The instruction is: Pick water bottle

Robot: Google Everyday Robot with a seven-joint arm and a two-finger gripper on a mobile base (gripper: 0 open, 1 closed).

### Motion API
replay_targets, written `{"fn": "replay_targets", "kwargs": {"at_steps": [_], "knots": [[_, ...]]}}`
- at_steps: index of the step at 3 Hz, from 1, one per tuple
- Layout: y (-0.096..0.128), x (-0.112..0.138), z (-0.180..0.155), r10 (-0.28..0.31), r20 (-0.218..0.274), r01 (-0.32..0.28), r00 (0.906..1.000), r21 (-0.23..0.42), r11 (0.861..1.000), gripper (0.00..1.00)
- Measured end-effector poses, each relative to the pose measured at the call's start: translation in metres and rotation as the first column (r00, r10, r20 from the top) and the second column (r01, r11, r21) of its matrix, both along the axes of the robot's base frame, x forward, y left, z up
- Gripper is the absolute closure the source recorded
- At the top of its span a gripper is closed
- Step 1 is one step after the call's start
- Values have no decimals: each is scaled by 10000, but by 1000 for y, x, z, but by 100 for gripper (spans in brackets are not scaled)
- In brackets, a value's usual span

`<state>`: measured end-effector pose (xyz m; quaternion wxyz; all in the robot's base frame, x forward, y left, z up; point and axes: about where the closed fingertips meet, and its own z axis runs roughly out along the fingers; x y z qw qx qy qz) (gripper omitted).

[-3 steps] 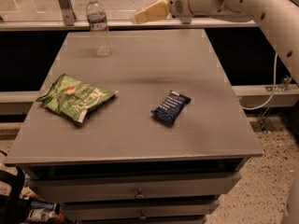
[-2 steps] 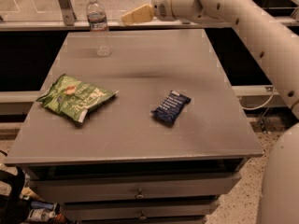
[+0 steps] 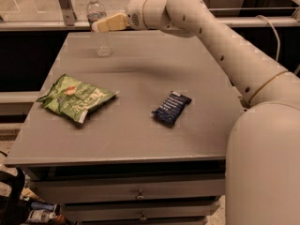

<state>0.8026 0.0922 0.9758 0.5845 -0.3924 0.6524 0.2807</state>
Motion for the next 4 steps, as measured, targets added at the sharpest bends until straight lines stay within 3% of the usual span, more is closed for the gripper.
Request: {"fn": "replay_targets", "kwargs": {"at_steps": [1,3,4], "knots": [[30,10,-8,328,-118,-320,9994,637,9975,0],[56,23,-20,654,-244,-612,9976,1443,9876,1],[58,21,-20,683,-247,-641,9974,1417,9878,20]]}}
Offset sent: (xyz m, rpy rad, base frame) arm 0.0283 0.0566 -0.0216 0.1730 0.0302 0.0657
